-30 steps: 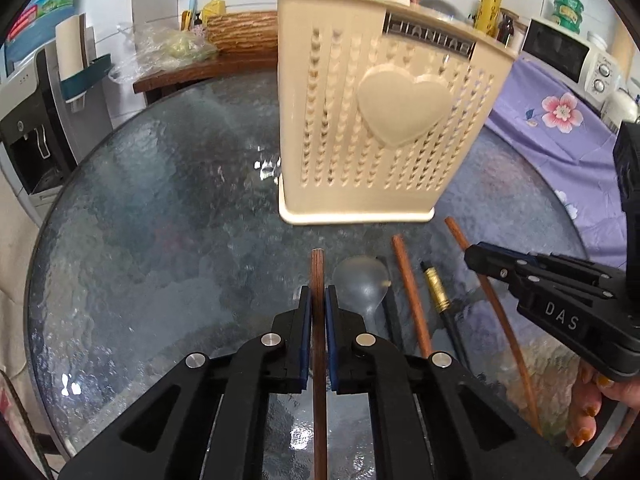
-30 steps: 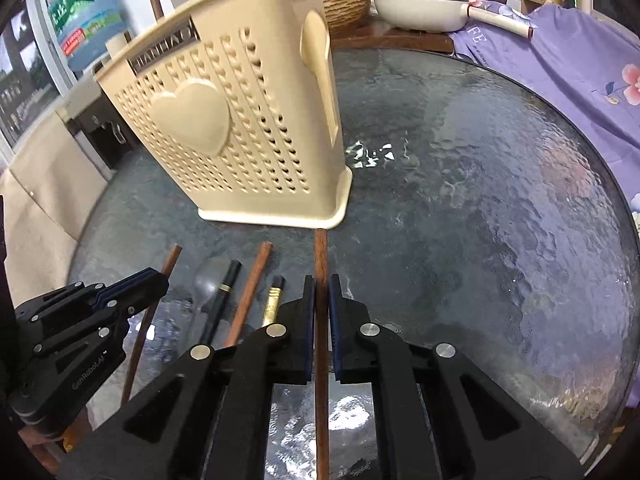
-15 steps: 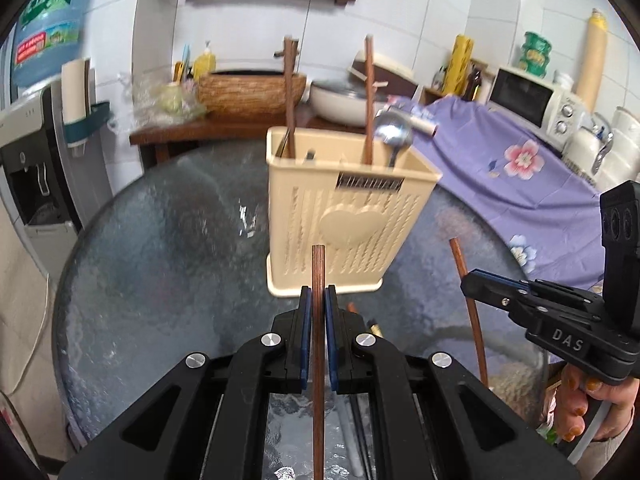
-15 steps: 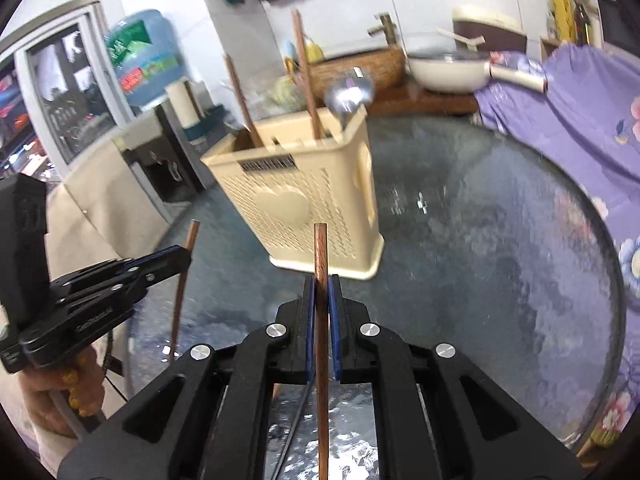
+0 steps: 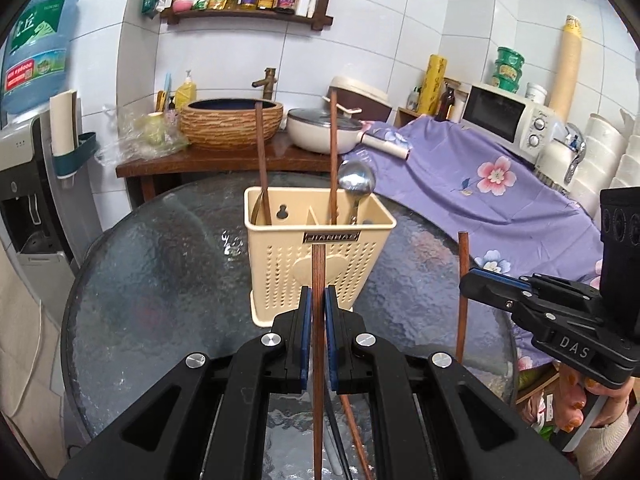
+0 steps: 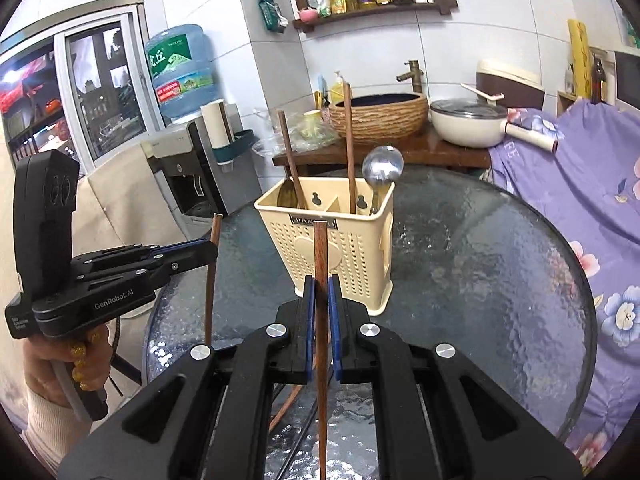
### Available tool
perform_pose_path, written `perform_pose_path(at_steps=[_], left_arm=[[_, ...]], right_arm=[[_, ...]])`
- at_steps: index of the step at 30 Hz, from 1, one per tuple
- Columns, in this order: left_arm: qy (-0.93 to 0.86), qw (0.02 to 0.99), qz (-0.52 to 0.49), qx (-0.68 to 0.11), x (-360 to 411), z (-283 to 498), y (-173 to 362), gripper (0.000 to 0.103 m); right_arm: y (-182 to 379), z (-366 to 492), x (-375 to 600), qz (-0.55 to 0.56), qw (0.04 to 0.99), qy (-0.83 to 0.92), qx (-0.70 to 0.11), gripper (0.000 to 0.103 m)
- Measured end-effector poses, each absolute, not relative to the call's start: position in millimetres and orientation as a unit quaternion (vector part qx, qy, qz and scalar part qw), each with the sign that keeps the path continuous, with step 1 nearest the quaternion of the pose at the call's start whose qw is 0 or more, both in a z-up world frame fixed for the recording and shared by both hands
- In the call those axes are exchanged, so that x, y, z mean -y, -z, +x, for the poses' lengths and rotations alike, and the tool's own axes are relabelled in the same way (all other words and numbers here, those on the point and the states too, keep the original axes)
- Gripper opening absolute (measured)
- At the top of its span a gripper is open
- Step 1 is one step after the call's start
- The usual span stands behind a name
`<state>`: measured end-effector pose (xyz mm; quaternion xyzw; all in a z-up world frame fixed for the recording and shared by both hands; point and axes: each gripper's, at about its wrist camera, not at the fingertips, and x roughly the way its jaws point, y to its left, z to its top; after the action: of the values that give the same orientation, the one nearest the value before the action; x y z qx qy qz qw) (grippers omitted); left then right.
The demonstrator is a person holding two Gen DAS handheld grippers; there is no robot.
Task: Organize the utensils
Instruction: 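Lift both held chopsticks and carry them over the cream holder, then lower both chopsticks into the holder and open both tools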
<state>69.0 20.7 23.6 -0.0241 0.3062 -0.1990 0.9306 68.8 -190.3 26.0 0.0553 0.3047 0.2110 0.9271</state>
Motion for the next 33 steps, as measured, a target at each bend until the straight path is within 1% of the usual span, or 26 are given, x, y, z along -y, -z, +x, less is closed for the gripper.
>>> perform_pose_path(at_steps=[21, 33], left_arm=[[0.238, 0.932, -0.018, -0.271, -18.5, 75.4, -69.2, 0.006], [0.257, 0.938, -0.034, -0.228, -27.1, 81.4, -118.8, 0.006]], right_arm=[[-75.8, 71.0, 184.0, 0.023, 0.929, -0.237, -0.282, 0.007], [-131.0, 91.4, 177.7, 0.005, 0.934, -0.24, -0.265, 0.007]])
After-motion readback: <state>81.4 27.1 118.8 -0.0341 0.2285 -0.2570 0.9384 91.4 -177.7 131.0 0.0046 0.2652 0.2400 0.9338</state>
